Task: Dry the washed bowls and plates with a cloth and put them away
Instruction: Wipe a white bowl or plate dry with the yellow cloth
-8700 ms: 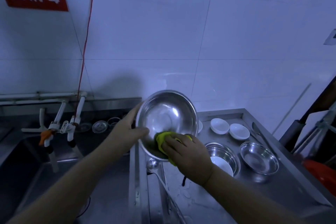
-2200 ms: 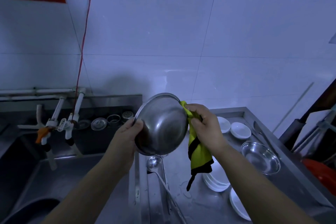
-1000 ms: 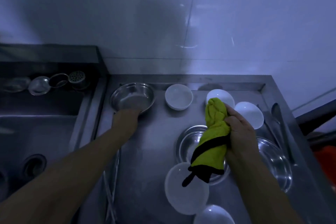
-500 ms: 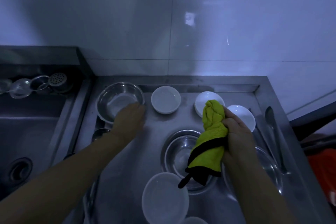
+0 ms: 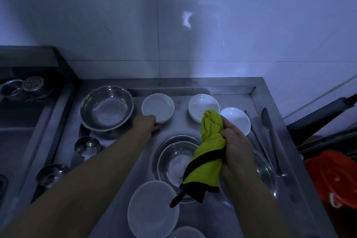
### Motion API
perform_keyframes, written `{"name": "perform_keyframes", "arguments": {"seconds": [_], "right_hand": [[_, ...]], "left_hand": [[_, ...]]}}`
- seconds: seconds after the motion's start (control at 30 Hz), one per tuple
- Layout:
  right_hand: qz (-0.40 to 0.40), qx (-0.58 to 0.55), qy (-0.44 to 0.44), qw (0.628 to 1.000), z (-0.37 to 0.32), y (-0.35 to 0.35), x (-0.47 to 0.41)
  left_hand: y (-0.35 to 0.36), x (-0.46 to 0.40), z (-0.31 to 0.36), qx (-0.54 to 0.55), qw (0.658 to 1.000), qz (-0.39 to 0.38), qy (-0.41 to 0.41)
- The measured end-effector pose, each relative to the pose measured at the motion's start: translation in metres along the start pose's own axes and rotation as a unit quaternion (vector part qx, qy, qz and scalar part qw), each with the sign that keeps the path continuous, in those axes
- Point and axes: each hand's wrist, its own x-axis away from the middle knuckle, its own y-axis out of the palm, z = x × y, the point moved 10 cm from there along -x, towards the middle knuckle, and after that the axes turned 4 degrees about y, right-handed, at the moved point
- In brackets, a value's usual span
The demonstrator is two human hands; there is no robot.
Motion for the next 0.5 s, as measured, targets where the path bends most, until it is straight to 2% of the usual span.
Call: {"name": "perform_keyframes", "arguments": {"seconds": [0.2, 0.3, 0.4, 0.43, 0.5], "right_hand": [[0.004, 0.036, -0.016, 0.999, 0.005, 0.017, 0.031], [-0.013, 0.025, -0.023, 0.999, 0.013, 0.034, 0.056], [-0.028, 0.033, -0.033, 0.999, 0.023, 0.050, 0.085], [-0.040, 0.032, -0.037, 0.998, 0.028, 0.056, 0.095], [-0.057, 0.035, -0.045, 0.997, 0.041, 0.065, 0.117]], "left_hand": [[-0.051, 0.074, 0.003, 0.036, 0.996, -0.060, -0.047], [-0.099, 0.108, 0.015, 0.039, 0.993, -0.111, -0.031], [-0.158, 0.141, 0.038, -0.096, 0.983, -0.126, 0.088], [-0.179, 0.154, 0.050, -0.178, 0.967, -0.108, 0.150], [-0.211, 0.186, 0.072, -0.331, 0.904, -0.077, 0.258]]}}
